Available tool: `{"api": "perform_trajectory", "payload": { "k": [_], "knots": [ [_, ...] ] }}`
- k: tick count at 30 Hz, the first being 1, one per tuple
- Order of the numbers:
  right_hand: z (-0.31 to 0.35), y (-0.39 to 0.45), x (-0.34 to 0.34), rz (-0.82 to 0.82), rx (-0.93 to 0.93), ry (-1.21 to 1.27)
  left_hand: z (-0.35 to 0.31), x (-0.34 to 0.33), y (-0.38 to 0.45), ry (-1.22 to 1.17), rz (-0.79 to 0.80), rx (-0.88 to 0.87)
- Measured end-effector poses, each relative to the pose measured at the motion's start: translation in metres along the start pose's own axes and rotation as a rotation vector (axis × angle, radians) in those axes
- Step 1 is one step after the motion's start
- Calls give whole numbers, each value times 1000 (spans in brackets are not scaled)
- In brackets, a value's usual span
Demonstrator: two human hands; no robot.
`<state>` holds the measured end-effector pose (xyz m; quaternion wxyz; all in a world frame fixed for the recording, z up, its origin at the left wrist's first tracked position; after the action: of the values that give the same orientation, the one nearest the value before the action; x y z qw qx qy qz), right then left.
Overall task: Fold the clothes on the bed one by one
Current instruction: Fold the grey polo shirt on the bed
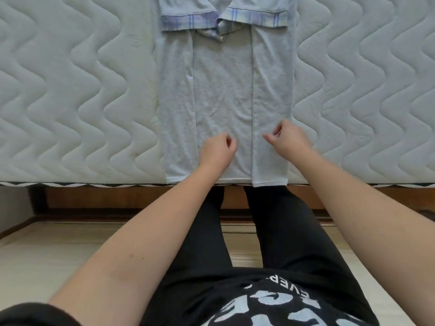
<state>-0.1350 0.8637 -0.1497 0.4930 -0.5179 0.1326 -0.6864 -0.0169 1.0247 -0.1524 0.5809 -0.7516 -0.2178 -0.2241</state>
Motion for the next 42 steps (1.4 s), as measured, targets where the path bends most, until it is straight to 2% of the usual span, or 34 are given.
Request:
{"api": "perform_trajectory", "payload": {
  "k": [3,6,11,15,19,24,27,29,33,36,40,42],
  "knots": [
    [57,31,-4,13,195,75,8,48,20,-110,-184,-43],
    [109,66,-15,11,271,188,16,88,45,-150,-330,-53],
    [180,120,-19,-48,270,409,18,102,76,65,-371,10],
    [214,156,-11,-102,227,370,18,80,83,235,-299,57],
    [226,176,-11,-45,99,268,31,61,78,328,-271,72],
    [233,176,-9,-75,134,67,38,45,61,453,-313,31],
    [220,173,-12,-118,162,162,37,47,48,504,-392,-41],
    [207,170,-19,-121,158,268,44,43,47,507,-397,6],
    [198,165,-32,35,187,257,51,32,54,459,-312,60],
    [196,156,-37,59,166,254,51,29,45,492,-296,61],
    [187,127,-59,313,122,233,59,21,31,555,-278,54],
    [180,115,-67,308,127,206,66,13,27,500,-252,42]
  ]
}}
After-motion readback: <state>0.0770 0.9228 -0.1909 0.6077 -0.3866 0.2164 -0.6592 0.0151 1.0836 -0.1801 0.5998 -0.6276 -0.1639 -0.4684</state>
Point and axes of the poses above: each hand's wrist, its own y-axis towards the middle knuckle, its own x-axis out of the back of the hand, z = x × y, the point moved 4 cm from there along y, towards the middle knuckle, and after that the axes turned 14 degrees about x, right-handed, at the moved point
